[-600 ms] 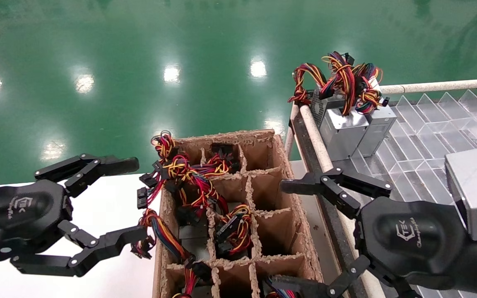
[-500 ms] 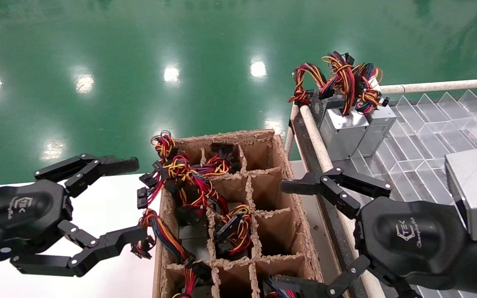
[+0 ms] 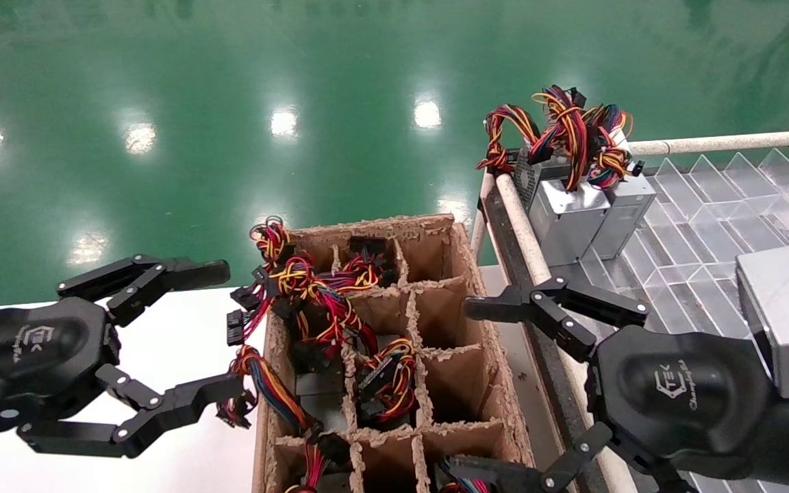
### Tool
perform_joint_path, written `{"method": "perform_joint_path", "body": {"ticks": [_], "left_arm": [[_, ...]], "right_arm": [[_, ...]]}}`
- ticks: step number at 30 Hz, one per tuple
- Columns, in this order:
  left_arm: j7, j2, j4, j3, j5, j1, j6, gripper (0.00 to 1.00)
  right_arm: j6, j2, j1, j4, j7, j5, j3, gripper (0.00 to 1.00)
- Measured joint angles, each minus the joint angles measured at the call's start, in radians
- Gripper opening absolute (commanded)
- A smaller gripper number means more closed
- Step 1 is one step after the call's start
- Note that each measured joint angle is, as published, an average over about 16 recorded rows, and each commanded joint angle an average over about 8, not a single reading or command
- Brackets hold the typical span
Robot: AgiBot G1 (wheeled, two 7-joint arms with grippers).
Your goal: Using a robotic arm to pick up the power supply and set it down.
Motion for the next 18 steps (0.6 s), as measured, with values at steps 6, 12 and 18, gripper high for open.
{"method": "perform_joint_path", "body": {"ticks": [6, 12, 18], "left_arm": [[0.0, 0.0, 0.0, 0.0, 0.0, 0.0, 0.0, 0.0], [0.0, 0.0, 0.0, 0.0, 0.0, 0.0, 0.0, 0.0], [0.0, 0.0, 0.0, 0.0, 0.0, 0.0, 0.0, 0.0]], "right_arm": [[0.036, -0.011, 0.01, -0.016, 0.004, -0.026, -0.005, 1.0], [0.113, -0.071, 0.068, -0.056, 0.035, -0.122, -0.051, 1.0], [0.207, -0.196, 0.179, -0.145, 0.078, -0.29, -0.144, 0.91]]}}
